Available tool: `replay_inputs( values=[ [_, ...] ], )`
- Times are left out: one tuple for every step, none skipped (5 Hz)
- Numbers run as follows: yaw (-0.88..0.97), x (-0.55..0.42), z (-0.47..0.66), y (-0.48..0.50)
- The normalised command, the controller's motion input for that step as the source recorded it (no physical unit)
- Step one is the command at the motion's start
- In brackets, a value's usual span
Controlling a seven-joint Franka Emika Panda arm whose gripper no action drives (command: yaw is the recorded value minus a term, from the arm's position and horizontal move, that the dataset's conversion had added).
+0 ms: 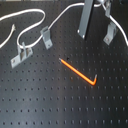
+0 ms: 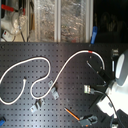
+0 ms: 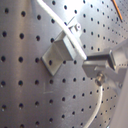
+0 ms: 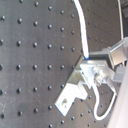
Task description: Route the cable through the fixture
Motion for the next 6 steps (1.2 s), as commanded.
replay_inputs(
  values=[
    [0.05, 0.013, 0.47, 0.121],
    [0.0, 0.004, 0.26, 0.058],
    [0.22, 0.005, 0.34, 0.345],
    [0.31, 0.037, 0.26, 0.314],
    [0.0, 0.001, 0.14, 0.001],
    [-0.26, -0.035, 0.49, 0.047]
  ],
)
